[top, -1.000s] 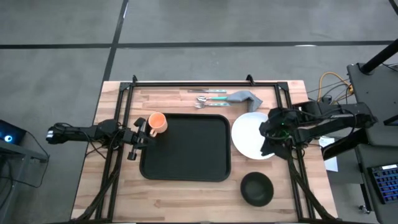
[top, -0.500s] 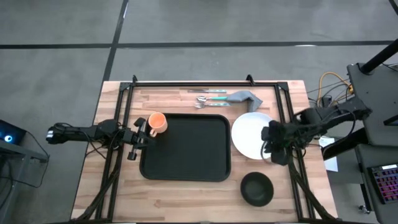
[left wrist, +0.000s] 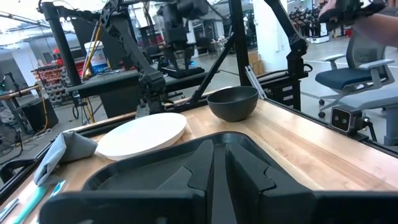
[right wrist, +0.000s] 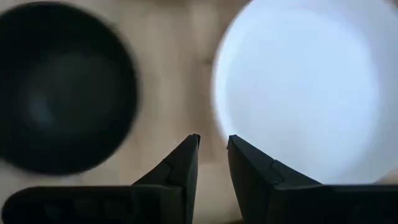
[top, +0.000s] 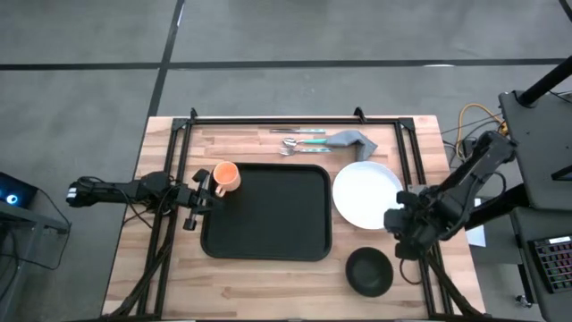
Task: Set up tray
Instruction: Put the white plate at the bottom of the yellow mug on the black tray
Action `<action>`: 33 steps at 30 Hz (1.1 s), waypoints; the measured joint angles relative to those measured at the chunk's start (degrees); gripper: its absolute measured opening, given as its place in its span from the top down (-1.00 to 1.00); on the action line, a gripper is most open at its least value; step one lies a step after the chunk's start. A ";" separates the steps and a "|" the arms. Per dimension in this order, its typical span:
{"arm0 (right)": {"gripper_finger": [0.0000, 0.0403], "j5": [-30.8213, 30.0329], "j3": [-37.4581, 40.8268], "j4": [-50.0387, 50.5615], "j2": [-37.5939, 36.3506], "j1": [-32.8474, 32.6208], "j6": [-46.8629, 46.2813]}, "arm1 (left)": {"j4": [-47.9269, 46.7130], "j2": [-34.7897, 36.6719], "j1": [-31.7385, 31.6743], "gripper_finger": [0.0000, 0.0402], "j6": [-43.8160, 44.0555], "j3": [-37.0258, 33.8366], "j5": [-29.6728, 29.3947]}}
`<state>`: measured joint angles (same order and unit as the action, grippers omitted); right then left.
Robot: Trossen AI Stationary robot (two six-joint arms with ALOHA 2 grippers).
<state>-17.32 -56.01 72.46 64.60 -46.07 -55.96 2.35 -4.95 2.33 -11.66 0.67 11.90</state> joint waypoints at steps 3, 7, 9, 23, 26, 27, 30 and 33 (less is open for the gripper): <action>0.59 -3.31 2.07 -0.85 0.72 -0.28 -2.77 | 0.00 0.00 0.00 0.89 0.00 0.00 0.00; 0.58 -3.39 2.73 -1.27 2.36 -0.30 -8.50 | 0.00 0.00 0.00 0.89 0.00 0.00 0.00; 0.59 -3.41 2.73 -1.31 3.21 -0.30 -9.89 | 0.00 0.02 0.00 0.89 0.00 0.00 0.00; 0.65 -3.40 2.78 -2.38 8.32 -0.28 -7.92 | 0.00 0.02 0.00 0.89 0.00 0.00 0.00; 0.59 -3.36 2.78 -2.37 8.77 -0.28 -7.52 | 0.00 0.02 0.00 0.89 0.00 0.00 0.00; 0.57 -3.34 2.78 -2.35 8.75 -0.28 -7.60 | 0.00 0.02 -0.02 0.89 0.00 0.00 0.00; 0.46 -3.28 2.78 -2.30 8.74 -0.28 -8.35 | 0.00 0.02 0.00 0.89 0.00 0.00 0.00; 0.32 -3.28 2.81 -2.16 8.74 -0.28 -8.33 | 0.00 0.02 0.00 0.89 0.00 0.00 0.00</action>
<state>-20.60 -53.20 70.30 73.34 -46.35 -64.29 2.35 -4.93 2.33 -11.66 0.67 11.90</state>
